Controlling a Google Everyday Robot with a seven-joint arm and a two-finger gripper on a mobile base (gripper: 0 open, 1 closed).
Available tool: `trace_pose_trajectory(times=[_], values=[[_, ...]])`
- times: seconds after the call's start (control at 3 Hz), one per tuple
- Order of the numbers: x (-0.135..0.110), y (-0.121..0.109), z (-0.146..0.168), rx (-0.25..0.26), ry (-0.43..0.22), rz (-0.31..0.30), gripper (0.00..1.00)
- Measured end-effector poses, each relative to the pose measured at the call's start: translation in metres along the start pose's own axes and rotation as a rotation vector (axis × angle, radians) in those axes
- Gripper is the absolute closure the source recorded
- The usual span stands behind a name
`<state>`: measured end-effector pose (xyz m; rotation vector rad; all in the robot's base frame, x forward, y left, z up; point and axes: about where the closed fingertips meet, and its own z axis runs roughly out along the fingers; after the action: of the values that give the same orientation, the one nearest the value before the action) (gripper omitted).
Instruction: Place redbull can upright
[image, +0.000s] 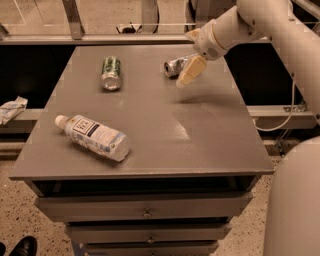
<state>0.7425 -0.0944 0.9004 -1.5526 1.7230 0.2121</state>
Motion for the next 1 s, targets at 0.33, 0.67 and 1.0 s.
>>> trace_pose_trajectory(times=[0.33,0.67,1.0], values=[[-0.004,-0.022,0.022,-0.017,0.004,0.020,0.00],[-0.005,-0.031,0.036,-0.049,0.051,0.037,0.00],[0.002,-0.032,0.047,-0.087,0.158,0.028,0.00]])
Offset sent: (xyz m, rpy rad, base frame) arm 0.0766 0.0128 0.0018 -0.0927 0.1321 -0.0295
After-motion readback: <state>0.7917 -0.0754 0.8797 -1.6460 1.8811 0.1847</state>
